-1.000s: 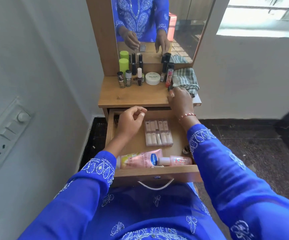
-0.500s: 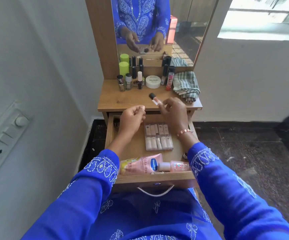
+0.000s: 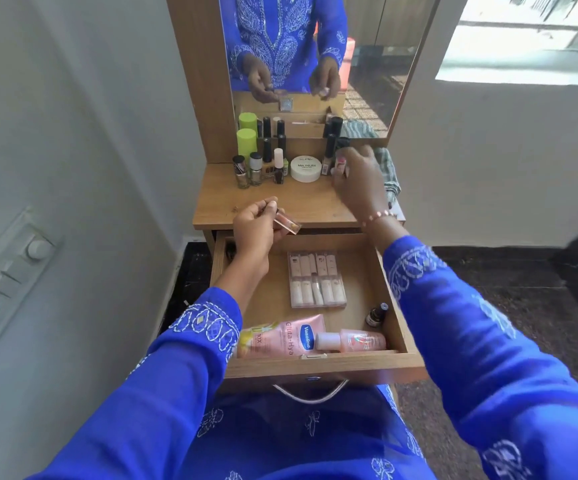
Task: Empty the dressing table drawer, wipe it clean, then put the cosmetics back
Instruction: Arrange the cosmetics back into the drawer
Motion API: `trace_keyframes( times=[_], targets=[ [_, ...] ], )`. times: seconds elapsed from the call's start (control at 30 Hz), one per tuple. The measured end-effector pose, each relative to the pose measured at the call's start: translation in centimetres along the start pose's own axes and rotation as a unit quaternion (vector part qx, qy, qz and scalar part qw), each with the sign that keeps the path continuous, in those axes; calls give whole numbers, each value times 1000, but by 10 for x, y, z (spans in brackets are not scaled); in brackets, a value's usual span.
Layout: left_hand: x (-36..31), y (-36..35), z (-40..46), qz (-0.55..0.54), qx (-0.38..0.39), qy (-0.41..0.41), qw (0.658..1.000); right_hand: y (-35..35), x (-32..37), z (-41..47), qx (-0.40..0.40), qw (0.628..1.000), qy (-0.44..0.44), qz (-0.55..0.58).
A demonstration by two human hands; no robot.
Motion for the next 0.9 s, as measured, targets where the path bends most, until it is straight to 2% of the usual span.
trace_keyframes(
  times=[0.2,0.4,0.53,0.67,0.8,0.9],
  targets=[
    [1,-3,-4,-24,13,28,999,-19,-25,31,97,990,2,-103],
    [8,0,-5,-44,18,62,997,-22,-28,25,56,995,3,-81],
    [17,6,-8,-64,20,89,994,-17,-23,9,-22,1000,-10,13],
    [39,22,-10,-55,17,119,991,-21,-7,-35,-87,986,-3,141],
    [64,40,-13,-53,14,165,985,-34,12,-100,-84,967,-49,235],
    [80,50,-17,-44,17,200,979,-54,14,-136,-51,942,-122,308]
  ],
)
Point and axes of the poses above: each hand's wrist, its own z-axis towards the middle knuckle, its own y-axis out of the back of the hand, x = y × z, the point moved 3 cm from there along z, towards the middle knuckle, and after that the axes turned 11 degrees about y, right-handed, at the moved point
